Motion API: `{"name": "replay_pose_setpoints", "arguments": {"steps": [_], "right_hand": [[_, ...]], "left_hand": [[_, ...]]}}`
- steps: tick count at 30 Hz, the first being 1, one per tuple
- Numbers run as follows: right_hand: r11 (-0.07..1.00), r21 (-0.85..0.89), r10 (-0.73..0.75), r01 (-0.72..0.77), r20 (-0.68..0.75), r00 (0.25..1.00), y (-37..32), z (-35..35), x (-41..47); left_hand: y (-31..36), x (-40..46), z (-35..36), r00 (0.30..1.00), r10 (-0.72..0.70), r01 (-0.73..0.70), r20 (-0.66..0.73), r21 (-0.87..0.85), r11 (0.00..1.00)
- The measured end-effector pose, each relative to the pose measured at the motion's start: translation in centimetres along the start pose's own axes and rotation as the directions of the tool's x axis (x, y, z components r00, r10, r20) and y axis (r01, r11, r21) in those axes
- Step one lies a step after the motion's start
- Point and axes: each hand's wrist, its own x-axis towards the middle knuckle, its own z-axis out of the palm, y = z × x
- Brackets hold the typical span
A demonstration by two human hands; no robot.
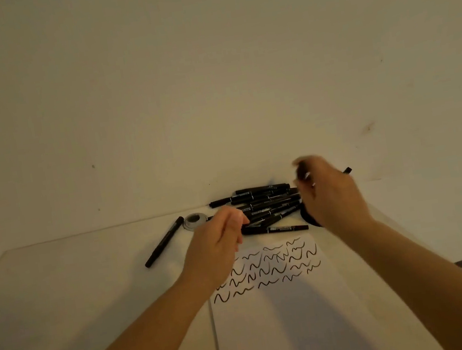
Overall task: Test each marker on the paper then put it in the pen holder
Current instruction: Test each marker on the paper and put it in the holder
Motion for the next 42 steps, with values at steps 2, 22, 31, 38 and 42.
{"name": "replay_pose_setpoints", "arguments": {"steps": [2,22,31,38,42], "right_hand": [[0.989,0.074,0.138,-0.132,-0.087,0.987,1.7,-0.6,1.8],[0.874,-0.326,0.435,-0.360,0.197,0.879,7.4,3.6,3.9],[0.956,-0.231,0.148,-0.180,-0.150,0.978,4.3,2.4,2.4],[0.843,0.311,0.247,-0.439,0.500,0.830,-4.0,3.0,-2.9],[0.538,0.641,0.311,-0.547,0.452,0.836,-6.6,1.8,-6.6]], "left_hand": [[-1.5,1.9,-0.8,0.998,-0.068,0.069,-0.011,0.212,0.975],[-11.4,4.7,-1.6,0.983,-0.176,0.085,0.052,0.723,0.685],[-10.6,4.5,-2.7,0.974,-0.215,0.202,-0.070,0.696,0.689],[-2.5,1.3,-1.9,0.986,-0.168,0.157,0.023,0.252,0.955],[0.4,-3.6,-1.3,0.988,0.063,-0.104,0.142,0.308,0.946]]}}
